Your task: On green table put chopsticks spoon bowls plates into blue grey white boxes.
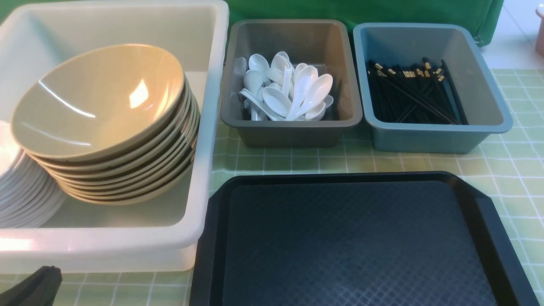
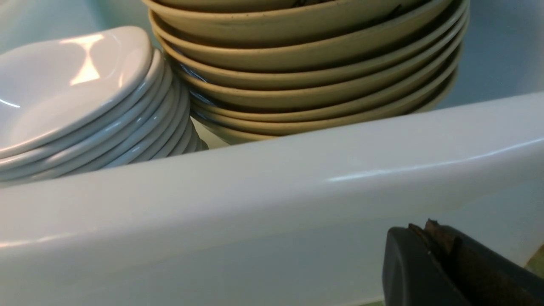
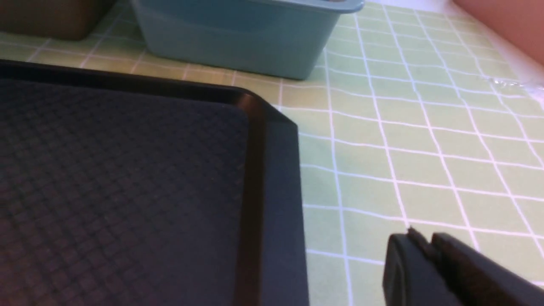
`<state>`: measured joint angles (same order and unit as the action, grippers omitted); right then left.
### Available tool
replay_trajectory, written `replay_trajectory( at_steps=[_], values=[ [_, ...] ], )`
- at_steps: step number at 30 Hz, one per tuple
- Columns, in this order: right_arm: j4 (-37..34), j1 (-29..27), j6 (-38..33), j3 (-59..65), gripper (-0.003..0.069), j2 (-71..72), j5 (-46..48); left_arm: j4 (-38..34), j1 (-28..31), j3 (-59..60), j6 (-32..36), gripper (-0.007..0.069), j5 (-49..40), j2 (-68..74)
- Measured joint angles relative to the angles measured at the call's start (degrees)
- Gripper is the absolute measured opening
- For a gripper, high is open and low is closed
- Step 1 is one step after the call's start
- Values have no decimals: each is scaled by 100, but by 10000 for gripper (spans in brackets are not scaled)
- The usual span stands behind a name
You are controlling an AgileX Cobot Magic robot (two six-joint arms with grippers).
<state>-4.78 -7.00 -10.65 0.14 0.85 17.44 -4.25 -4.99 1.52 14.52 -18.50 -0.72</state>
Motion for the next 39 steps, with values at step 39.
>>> replay_trajectory(
  at_steps=[39],
  values=[
    [25, 29, 19, 0, 110, 0, -24, 0, 369, 0, 44, -1, 0, 0]
  ],
)
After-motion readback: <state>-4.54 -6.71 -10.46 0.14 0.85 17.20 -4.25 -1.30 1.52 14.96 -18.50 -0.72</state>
